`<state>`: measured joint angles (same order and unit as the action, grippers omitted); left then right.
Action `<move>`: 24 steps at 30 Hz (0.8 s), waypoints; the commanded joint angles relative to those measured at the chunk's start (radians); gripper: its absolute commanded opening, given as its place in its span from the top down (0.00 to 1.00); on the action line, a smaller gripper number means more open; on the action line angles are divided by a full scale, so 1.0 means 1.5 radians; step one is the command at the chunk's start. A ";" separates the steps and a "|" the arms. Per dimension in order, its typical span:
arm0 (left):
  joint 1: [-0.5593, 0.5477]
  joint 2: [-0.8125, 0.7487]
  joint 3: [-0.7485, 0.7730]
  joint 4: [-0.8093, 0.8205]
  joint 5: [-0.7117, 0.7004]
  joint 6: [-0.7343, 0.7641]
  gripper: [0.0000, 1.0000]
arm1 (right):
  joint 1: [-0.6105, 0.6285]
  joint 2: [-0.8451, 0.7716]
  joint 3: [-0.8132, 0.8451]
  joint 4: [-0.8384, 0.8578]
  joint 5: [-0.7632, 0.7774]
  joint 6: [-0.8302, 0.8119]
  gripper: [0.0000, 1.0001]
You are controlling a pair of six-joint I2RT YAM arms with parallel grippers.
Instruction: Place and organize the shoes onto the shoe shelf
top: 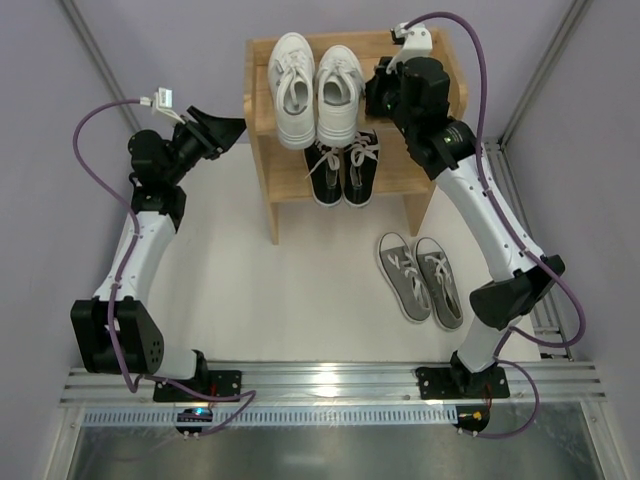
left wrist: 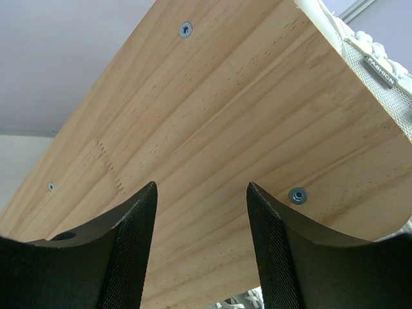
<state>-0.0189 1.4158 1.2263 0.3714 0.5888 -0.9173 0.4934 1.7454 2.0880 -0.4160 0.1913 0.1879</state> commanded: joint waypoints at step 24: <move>-0.083 -0.002 0.024 0.013 0.024 0.023 0.44 | 0.136 0.035 0.080 -0.063 0.151 -0.029 0.96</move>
<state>-0.0570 1.4227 1.2282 0.3809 0.5152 -0.9001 0.6430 1.7863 2.1788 -0.4984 0.4072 0.1398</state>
